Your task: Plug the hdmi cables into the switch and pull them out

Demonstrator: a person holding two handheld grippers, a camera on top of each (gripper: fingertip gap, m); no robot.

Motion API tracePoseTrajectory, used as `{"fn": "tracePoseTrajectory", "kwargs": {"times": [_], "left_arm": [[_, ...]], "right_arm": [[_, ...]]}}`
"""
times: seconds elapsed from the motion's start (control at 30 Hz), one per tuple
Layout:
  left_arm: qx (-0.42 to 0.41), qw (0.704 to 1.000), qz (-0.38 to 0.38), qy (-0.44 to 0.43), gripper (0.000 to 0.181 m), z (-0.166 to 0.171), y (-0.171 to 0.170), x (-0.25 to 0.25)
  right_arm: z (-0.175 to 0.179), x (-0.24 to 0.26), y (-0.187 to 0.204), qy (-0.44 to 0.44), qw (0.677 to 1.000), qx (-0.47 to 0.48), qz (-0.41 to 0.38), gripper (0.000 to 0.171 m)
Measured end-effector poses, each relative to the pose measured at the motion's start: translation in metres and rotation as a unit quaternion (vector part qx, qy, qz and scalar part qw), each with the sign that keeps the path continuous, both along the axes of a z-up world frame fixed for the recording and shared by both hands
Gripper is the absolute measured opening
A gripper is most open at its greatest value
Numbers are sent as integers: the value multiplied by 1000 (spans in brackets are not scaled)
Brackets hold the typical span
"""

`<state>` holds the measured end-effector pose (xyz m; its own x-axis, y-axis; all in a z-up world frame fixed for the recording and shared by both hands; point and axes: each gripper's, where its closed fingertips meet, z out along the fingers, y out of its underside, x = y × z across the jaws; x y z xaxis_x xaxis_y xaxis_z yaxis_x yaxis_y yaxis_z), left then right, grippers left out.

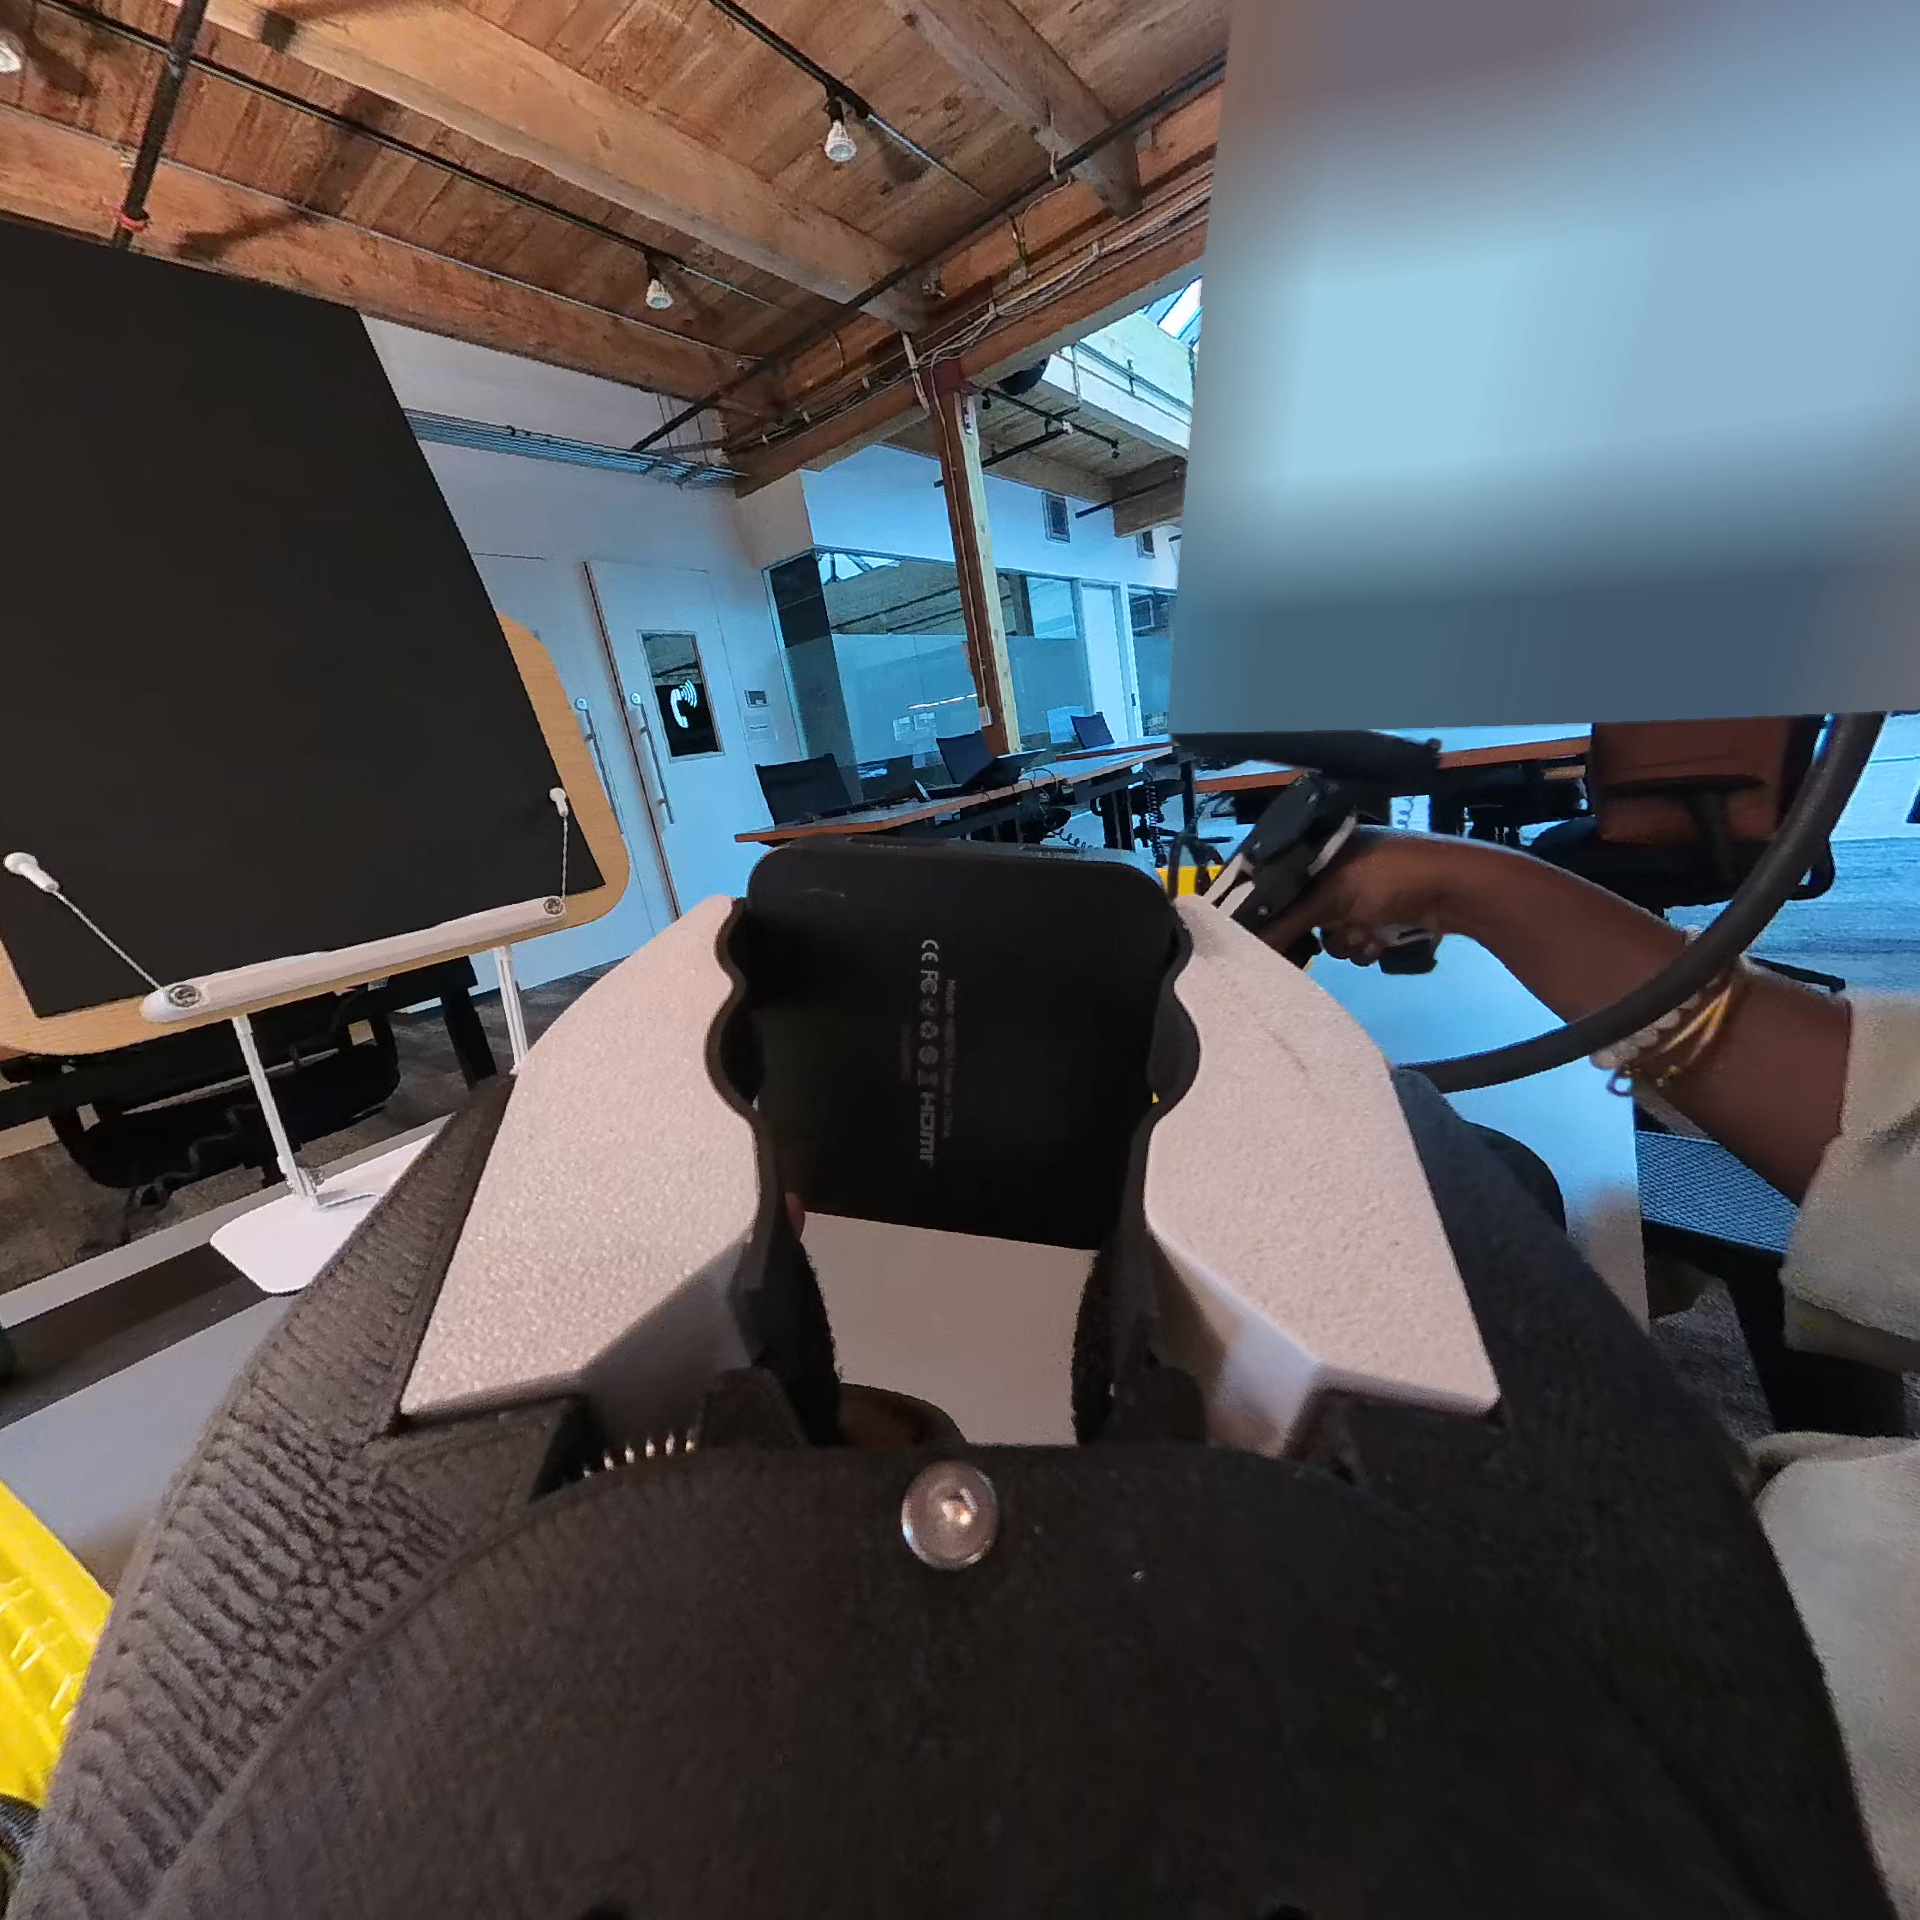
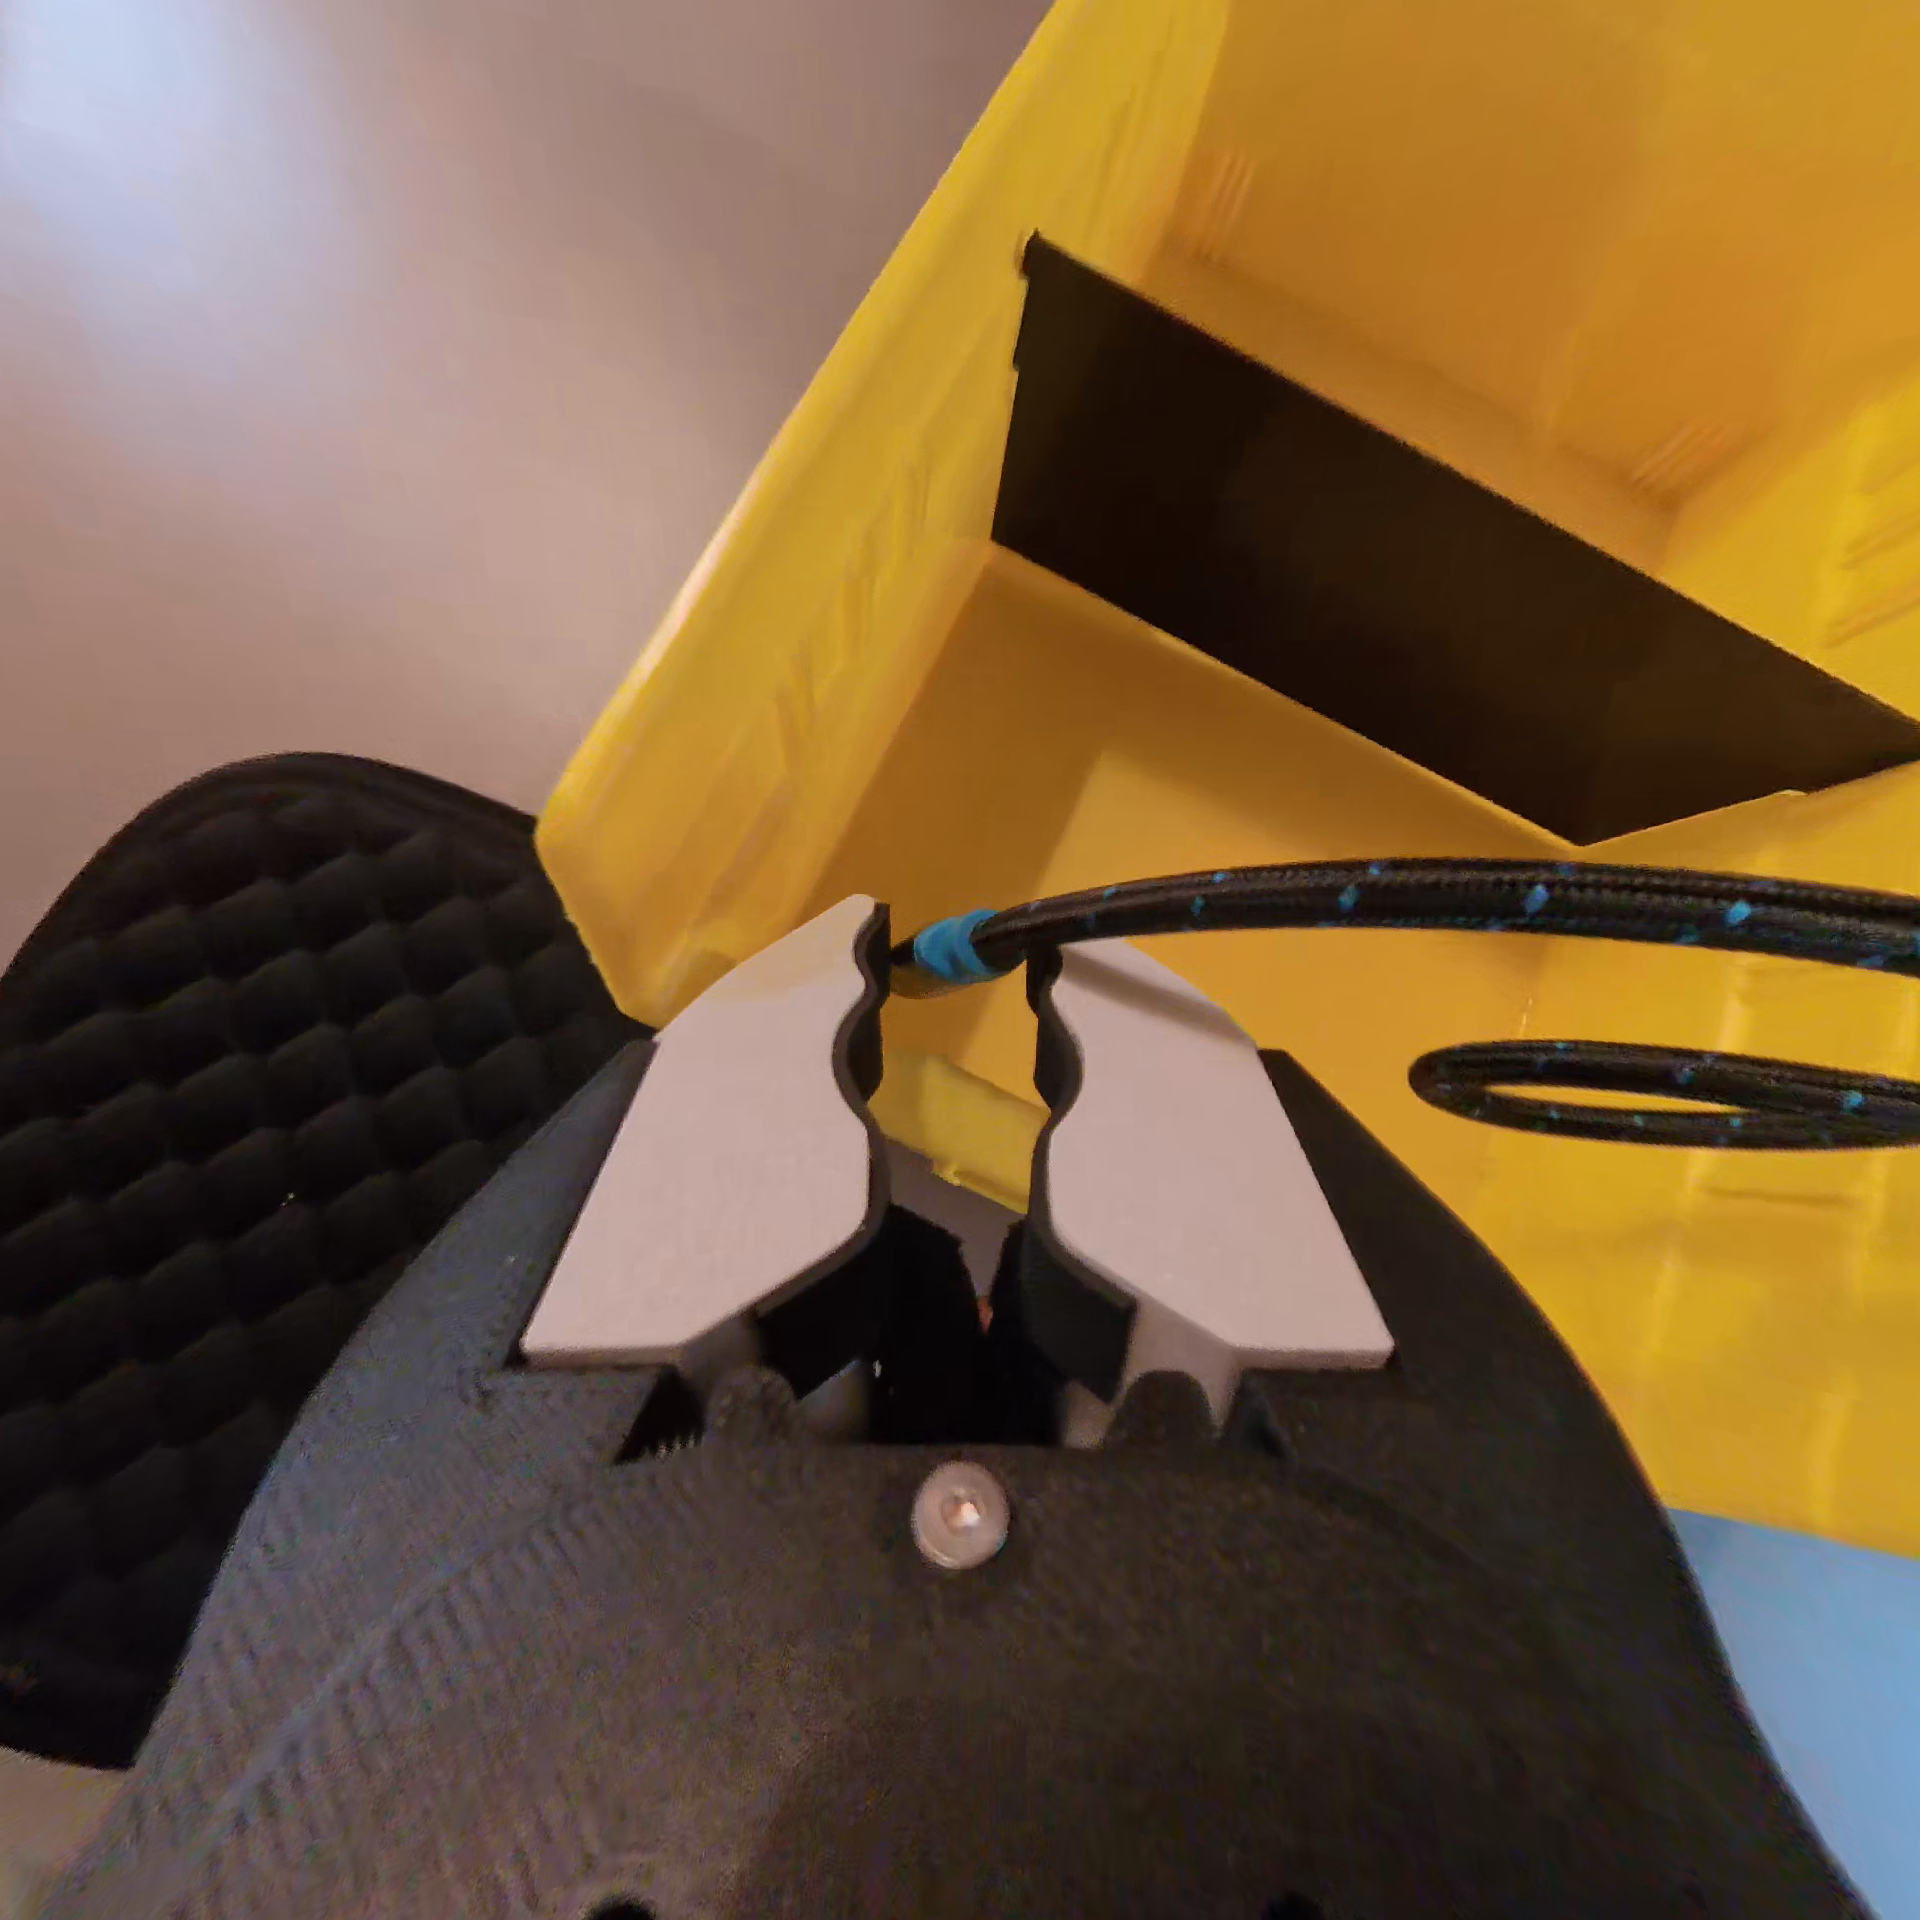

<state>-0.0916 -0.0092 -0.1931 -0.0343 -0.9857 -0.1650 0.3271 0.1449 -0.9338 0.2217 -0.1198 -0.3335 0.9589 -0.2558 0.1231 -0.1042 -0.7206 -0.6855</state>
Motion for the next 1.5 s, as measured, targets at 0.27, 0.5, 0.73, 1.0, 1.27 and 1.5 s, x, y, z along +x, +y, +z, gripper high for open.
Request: {"fn": "tracePoseTrajectory", "kwargs": {"times": [0.27,0.5,0.73,1.0,1.27,1.5], "left_arm": [[-5,1000,4,0,74,-1,4,-1],[-21,1000,-4,-6,73,-2,6,-2],[-16,1000,1,-1,74,-1,7,-2],[-24,1000,1,-4,74,-3,10,-3],[-16,1000,6,-1,74,-3,9,-3],[-9,1000,0,7,74,-5,2,3]], "right_arm": [[23,-3,-7,-48,998,21,19,39],[29,-11,-12,-13,995,70,67,62],[2,-11,14,-27,994,7,102,55],[30,6,-4,-142,984,-16,106,43],[85,54,-69,-191,975,93,-57,35],[33,43,-77,-35,999,2,-26,7]]}}
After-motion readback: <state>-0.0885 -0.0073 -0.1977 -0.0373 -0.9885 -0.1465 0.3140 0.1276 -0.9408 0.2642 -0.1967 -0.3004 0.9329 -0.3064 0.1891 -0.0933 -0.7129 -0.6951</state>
